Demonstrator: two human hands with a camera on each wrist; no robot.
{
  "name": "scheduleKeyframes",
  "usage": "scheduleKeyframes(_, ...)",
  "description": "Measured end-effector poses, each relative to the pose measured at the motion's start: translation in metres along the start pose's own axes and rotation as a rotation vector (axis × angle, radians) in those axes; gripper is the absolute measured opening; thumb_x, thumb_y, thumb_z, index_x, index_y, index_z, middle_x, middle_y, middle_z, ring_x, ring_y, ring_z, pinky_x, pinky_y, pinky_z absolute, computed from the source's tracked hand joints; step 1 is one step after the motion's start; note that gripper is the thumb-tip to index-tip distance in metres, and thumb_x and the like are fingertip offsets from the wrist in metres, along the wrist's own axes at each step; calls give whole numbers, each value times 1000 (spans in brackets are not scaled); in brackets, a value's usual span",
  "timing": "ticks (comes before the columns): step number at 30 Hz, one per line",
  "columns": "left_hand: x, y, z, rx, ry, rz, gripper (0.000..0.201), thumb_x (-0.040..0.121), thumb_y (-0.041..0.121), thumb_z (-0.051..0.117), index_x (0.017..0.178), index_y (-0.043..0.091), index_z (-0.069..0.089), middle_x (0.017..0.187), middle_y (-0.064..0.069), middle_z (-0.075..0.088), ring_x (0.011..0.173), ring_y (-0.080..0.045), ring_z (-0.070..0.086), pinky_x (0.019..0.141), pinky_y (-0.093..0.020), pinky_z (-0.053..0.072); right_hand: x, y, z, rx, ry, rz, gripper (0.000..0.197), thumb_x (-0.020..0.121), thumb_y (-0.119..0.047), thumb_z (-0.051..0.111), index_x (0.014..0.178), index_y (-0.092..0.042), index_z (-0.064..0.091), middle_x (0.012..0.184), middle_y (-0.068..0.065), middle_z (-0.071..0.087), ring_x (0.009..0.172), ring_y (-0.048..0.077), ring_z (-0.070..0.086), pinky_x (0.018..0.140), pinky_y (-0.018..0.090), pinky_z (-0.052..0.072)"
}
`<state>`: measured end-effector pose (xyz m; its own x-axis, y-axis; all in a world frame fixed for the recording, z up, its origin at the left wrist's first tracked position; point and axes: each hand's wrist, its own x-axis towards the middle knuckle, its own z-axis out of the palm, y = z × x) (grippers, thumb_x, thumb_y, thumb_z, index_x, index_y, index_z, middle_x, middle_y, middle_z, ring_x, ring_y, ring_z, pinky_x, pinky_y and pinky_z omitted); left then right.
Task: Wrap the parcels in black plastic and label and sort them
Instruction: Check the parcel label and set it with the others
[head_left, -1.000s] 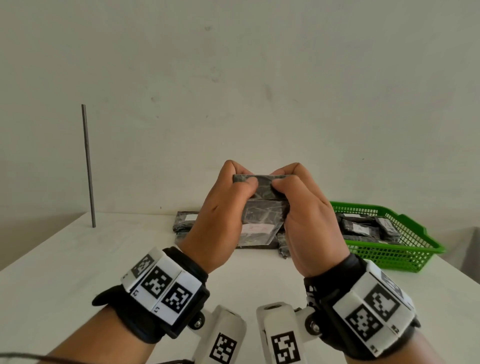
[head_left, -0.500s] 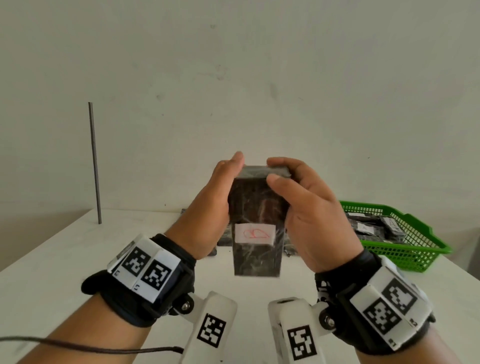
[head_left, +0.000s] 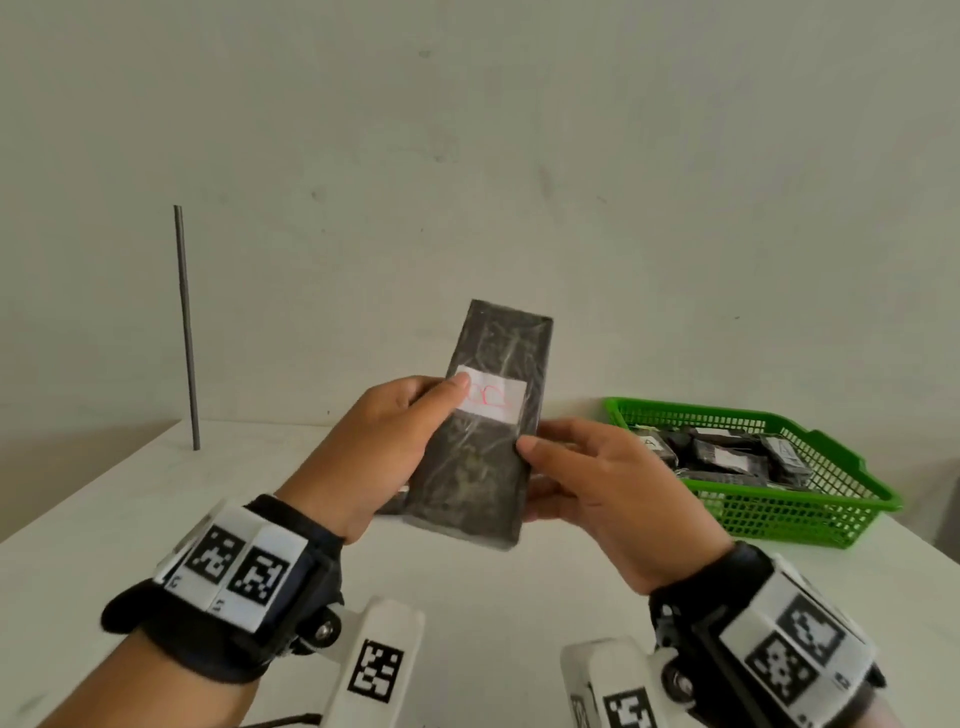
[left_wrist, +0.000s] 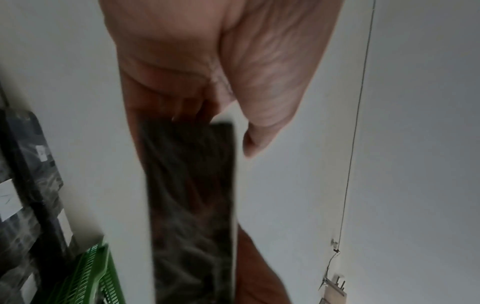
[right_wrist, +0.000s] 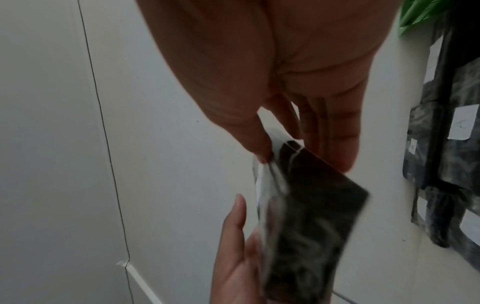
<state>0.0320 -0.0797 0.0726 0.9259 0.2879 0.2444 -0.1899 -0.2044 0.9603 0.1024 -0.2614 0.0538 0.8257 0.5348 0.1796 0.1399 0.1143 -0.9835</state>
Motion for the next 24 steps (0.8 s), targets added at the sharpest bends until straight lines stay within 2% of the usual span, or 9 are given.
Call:
scheduleKeyframes(3, -5, 4, -5, -10, -131, -46, 22, 103, 28, 58, 117, 18, 73, 103, -4, 80, 94, -20, 78, 67, -29, 62, 7, -5, -8, 91, 126, -45, 35, 102, -13, 64, 131, 6, 60, 92, 17, 77, 66, 17, 72, 60, 24, 59)
scheduleKeyframes(6, 0, 6, -6, -116, -82, -63, 25, 101, 25, 62, 116, 8, 72, 100, -10, 80, 85, -20, 78, 56, -25, 60, 3, -7, -13, -230, 128, -240, 43, 106, -21, 60, 149, -20, 52, 119, 1, 75, 104, 9, 74, 86, 22, 60)
scheduleKeyframes(8, 7, 9, -8, -178, -43, -93, 28, 101, 27, 61, 112, 3, 72, 93, -10, 78, 76, -16, 76, 52, -23, 58, -8, -9, -19, -581, -21, -448, 53, 100, -39, 58, 151, -46, 47, 153, -15, 48, 141, -4, 45, 110, 10, 40)
scheduleKeyframes(10, 10, 11, -8, -246, -41, -121, 30, 104, 28, 58, 110, 2, 72, 86, -9, 77, 73, -15, 75, 53, -23, 59, -14, -9, -20, -767, -153, -493, 60, 89, -56, 53, 148, -60, 41, 165, -30, 22, 156, -7, 13, 121, 14, 20)
scheduleKeyframes(13, 6, 11, 2, -265, -145, -137, 37, 107, 35, 50, 120, 7, 71, 102, -8, 79, 92, -15, 76, 75, -29, 63, -9, -3, -13, -837, -96, -587, 45, 97, -62, 44, 140, -51, 48, 166, -24, 28, 160, 0, 8, 127, 30, 18)
scheduleKeyframes(16, -1, 5, 23, -164, -249, -124, 57, 98, 68, 41, 133, 30, 65, 128, 11, 72, 126, -3, 60, 109, -29, 40, 1, 3, -1, -585, 38, -672, 36, 106, -49, 39, 116, -25, 63, 122, -2, 68, 123, 23, 61, 103, 50, 51)
scheduleKeyframes(19, -2, -4, 38, -98, -270, -32, 98, 76, 91, 47, 160, 46, 24, 164, 26, 28, 151, 7, 23, 124, -35, 17, 7, 3, 5, -347, 191, -649, 34, 111, -36, 40, 96, -14, 62, 81, 10, 67, 76, 31, 65, 72, 50, 56)
scheduleKeyframes(22, -5, -2, 43, -57, -175, 147, 61, 93, 69, 52, 146, 45, 34, 145, 26, 42, 126, 16, 47, 107, -23, 35, 3, 0, 8, -120, 176, -574, 28, 109, -21, 45, 91, -5, 59, 74, 5, 58, 69, 18, 54, 64, 30, 47)
scheduleKeyframes(24, -7, 3, 45, -61, -94, 236, 32, 98, 49, 51, 126, 34, 48, 121, -3, 62, 106, -11, 65, 82, -25, 51, -2, -5, 9, 49, 91, -519, 17, 97, -18, 50, 94, -7, 61, 80, 11, 58, 78, 25, 54, 69, 37, 45)
